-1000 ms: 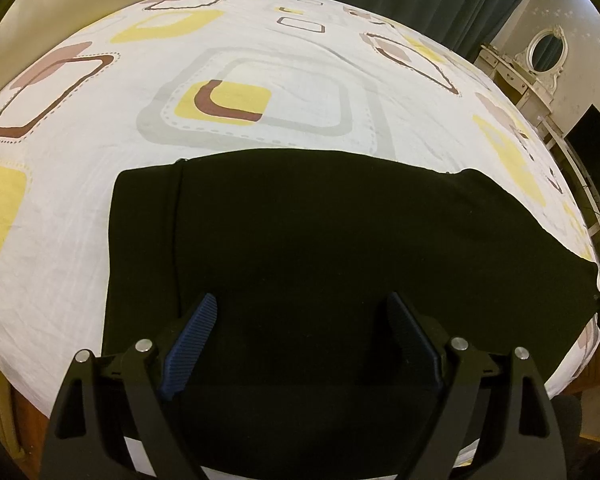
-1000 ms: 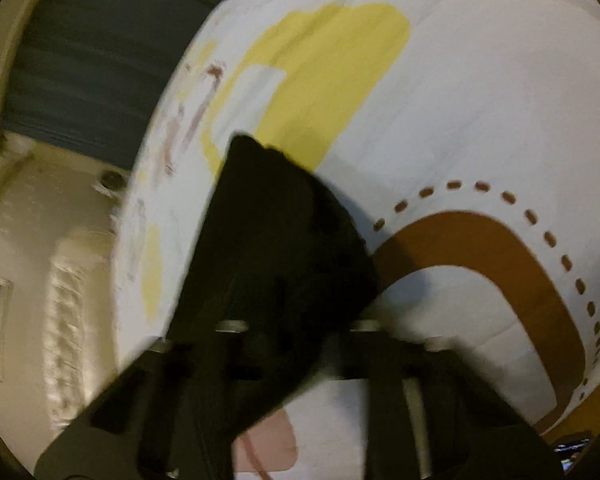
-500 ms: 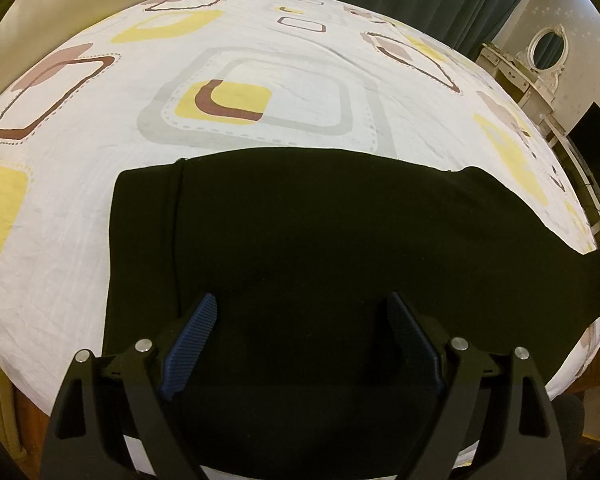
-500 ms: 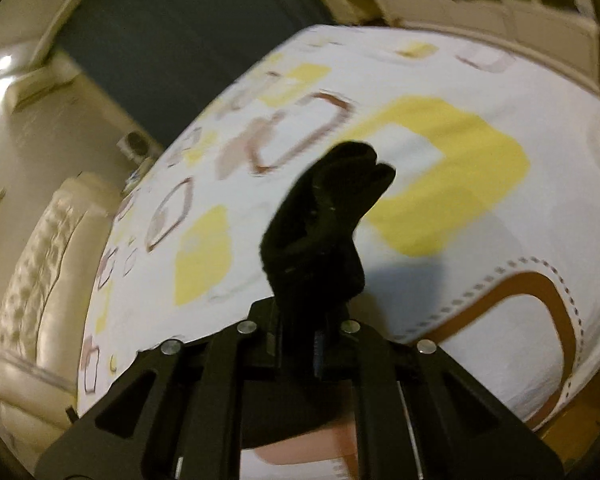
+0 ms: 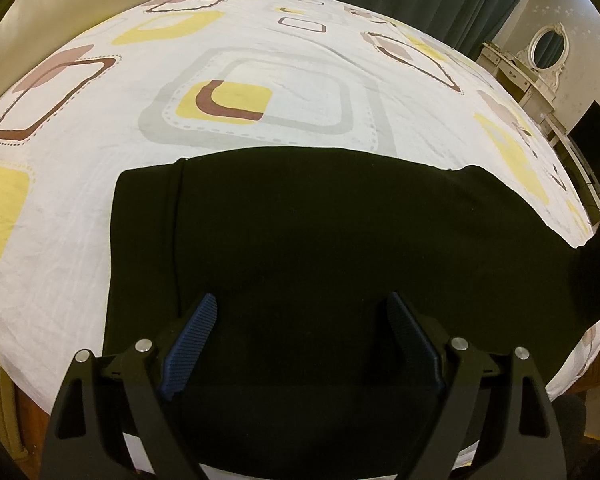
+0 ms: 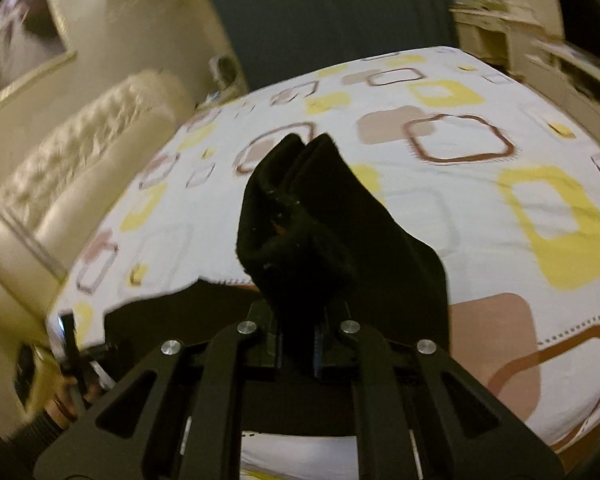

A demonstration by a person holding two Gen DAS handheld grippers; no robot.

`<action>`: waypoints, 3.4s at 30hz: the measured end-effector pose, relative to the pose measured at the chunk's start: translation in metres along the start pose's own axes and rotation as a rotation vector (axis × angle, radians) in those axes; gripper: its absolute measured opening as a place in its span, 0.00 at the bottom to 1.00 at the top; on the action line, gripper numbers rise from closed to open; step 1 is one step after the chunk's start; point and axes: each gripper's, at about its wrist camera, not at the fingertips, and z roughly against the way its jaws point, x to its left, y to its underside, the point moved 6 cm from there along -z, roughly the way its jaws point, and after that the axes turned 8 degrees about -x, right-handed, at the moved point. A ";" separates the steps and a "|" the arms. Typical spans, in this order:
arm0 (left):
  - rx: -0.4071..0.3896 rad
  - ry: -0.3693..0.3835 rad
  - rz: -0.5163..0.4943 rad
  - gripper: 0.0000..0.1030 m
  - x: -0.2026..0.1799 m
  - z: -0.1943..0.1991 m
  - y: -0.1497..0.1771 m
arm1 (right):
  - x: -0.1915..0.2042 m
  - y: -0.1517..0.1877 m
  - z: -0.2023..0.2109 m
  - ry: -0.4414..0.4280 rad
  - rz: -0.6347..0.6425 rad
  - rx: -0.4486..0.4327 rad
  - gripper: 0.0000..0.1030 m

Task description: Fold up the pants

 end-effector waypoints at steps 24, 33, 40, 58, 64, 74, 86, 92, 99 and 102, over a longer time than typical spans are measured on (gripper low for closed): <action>0.000 0.001 0.002 0.84 0.000 0.000 0.000 | 0.115 0.123 -0.107 0.046 0.370 0.246 0.09; 0.000 0.002 0.003 0.84 0.000 0.001 0.000 | 0.126 0.141 -0.114 0.047 0.421 0.275 0.09; 0.000 0.002 0.003 0.84 0.000 0.001 0.000 | 0.138 0.155 -0.119 0.043 0.457 0.293 0.10; 0.000 0.003 0.004 0.84 0.000 0.001 0.000 | 0.162 0.176 -0.110 -0.049 0.439 0.324 0.38; 0.000 0.003 0.005 0.84 0.000 0.001 0.000 | 0.170 0.186 -0.115 -0.119 0.365 0.352 0.53; -0.001 0.005 0.008 0.84 0.000 0.001 0.000 | 0.141 0.097 -0.060 -0.387 0.108 0.238 0.54; -0.002 0.000 0.007 0.84 0.000 0.001 0.001 | -0.130 0.069 -0.125 -0.133 -0.468 0.289 0.49; -0.002 -0.004 0.005 0.84 -0.001 0.001 0.002 | -0.134 0.087 -0.143 -0.203 -0.538 0.308 0.23; -0.002 -0.001 0.009 0.84 -0.002 0.001 0.003 | -0.130 0.085 -0.133 -0.193 -0.555 0.279 0.30; -0.002 0.005 0.014 0.84 -0.002 0.002 0.002 | -0.134 0.096 -0.110 -0.225 -0.611 0.288 0.40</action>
